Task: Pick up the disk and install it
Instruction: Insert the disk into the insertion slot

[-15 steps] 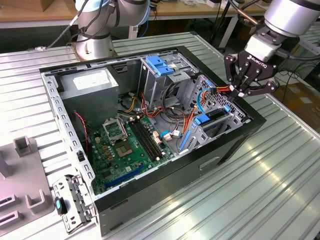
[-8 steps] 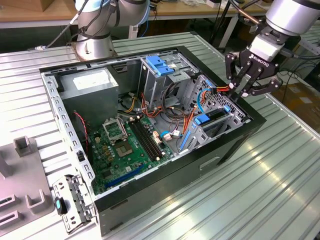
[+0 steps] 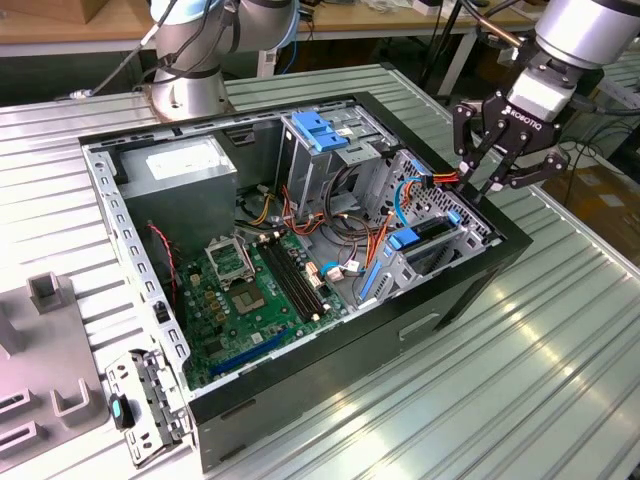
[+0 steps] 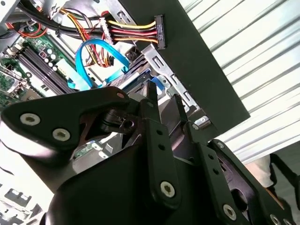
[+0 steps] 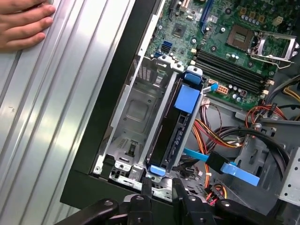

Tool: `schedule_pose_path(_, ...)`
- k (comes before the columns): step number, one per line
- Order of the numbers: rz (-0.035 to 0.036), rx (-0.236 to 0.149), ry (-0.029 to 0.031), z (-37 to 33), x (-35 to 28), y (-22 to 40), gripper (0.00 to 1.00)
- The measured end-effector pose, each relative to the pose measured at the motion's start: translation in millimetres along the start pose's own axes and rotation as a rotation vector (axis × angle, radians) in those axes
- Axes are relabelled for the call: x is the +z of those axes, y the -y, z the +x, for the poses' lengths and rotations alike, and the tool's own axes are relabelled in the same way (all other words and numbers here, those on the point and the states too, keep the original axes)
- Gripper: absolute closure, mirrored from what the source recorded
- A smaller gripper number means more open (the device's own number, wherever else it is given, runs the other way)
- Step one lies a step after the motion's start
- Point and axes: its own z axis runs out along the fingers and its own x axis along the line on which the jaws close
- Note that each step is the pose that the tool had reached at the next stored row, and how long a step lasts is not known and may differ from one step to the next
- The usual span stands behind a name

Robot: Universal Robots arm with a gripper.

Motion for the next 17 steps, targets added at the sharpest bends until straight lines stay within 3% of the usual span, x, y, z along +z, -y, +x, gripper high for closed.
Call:
schedule_pose_path(2,-0.0003,-0.030,-0.0002,0.0,0.1,0.4,0.69)
schedule_pose_path(6,-0.0008,-0.137,-0.0003,0.1,0.7,0.8,0.69)
schedule_pose_path(10,-0.0010,-0.164,-0.0005,-0.1,0.7,4.5,0.69)
schedule_pose_path(17,-0.0012,-0.188,-0.0006,-12.8,0.9,15.0,0.69)
